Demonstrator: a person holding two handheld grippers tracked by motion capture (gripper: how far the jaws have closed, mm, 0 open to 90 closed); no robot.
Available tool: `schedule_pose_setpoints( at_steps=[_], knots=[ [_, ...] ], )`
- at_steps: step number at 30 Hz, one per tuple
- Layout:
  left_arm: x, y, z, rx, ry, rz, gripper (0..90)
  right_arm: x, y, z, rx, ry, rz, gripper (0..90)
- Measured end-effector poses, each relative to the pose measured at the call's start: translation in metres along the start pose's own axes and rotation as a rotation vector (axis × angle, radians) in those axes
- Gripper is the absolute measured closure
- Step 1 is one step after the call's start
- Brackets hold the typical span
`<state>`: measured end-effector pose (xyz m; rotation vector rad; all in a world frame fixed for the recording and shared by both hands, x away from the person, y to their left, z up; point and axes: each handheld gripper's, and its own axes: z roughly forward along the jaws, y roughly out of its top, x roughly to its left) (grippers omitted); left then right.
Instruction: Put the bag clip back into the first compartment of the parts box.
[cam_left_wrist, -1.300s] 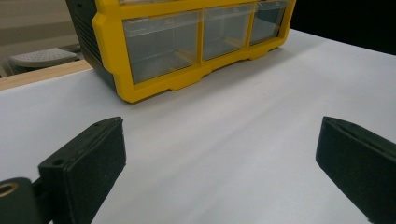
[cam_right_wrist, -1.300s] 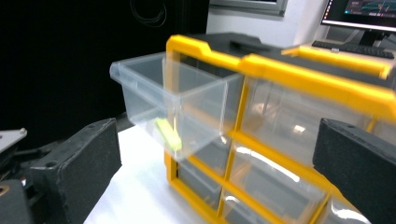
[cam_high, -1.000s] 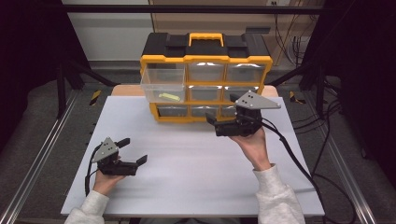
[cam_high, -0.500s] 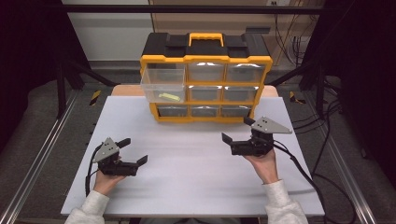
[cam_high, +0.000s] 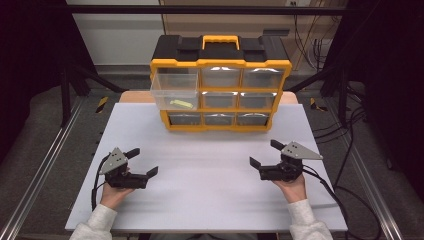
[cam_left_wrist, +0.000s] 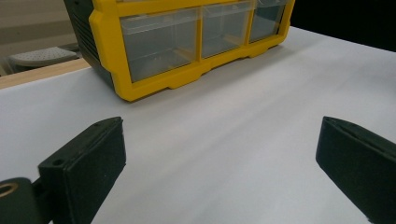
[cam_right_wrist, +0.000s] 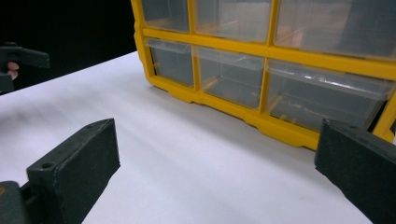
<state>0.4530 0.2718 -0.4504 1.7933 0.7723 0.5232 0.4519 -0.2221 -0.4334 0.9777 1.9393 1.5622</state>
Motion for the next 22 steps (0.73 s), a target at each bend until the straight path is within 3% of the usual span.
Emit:
schedule_pose_setpoints(
  at_steps=[13,22],
  knots=[
    [-0.002,-0.001,0.001,0.0,-0.001,0.004,1.5,-0.013,-0.024,-0.013,-0.011,0.036,-0.012,0.5],
    [-0.002,0.0,0.0,-0.005,0.006,0.004,1.5,-0.02,-0.033,-0.019,-0.014,0.033,-0.004,0.5]
  ],
)
